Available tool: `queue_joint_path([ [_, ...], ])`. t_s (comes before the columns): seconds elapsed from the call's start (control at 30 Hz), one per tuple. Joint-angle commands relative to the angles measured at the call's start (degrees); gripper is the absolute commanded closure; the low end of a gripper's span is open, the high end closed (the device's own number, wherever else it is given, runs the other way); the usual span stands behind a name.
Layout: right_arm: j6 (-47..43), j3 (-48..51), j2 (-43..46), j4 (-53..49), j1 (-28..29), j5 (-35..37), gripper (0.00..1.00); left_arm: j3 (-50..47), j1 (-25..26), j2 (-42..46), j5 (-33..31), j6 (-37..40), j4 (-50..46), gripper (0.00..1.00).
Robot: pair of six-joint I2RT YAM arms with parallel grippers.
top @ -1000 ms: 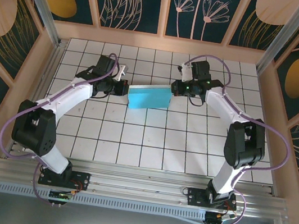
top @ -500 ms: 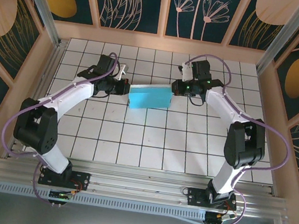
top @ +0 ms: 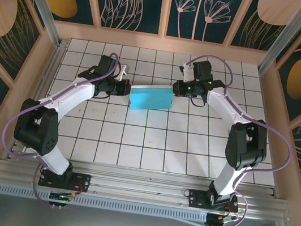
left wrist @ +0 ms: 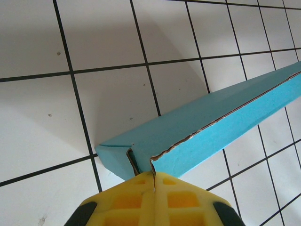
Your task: Fold the paper box
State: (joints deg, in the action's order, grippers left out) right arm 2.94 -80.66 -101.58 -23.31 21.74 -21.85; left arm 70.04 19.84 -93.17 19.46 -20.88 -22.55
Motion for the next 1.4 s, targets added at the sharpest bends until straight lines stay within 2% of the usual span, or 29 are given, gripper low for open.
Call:
queue_joint_path([
  [0.0, 0.66, 0.88, -0.23, 0.81, 0.59, -1.31, 0.95, 0.36, 0.3, -0.44, 1.37, -0.06, -1.1, 1.0],
  [0.6, 1.32, 7.07, 1.62, 3.1, 0.92, -0.72, 0.95, -2.44, 0.29, 0.45, 1.45, -0.2, -1.35, 1.0],
  [1.13, -1.42, 12.97, 3.43, 3.32, 1.6, 6.08, 0.96, -6.05, 0.3, 0.79, 0.5, -0.28, -0.9, 1.0],
  [1.37, -2.57, 11.53, 4.78, 1.27, 1.58, 8.11, 0.9, -5.55, 0.31, 0.77, -0.39, 0.01, -1.55, 1.0],
])
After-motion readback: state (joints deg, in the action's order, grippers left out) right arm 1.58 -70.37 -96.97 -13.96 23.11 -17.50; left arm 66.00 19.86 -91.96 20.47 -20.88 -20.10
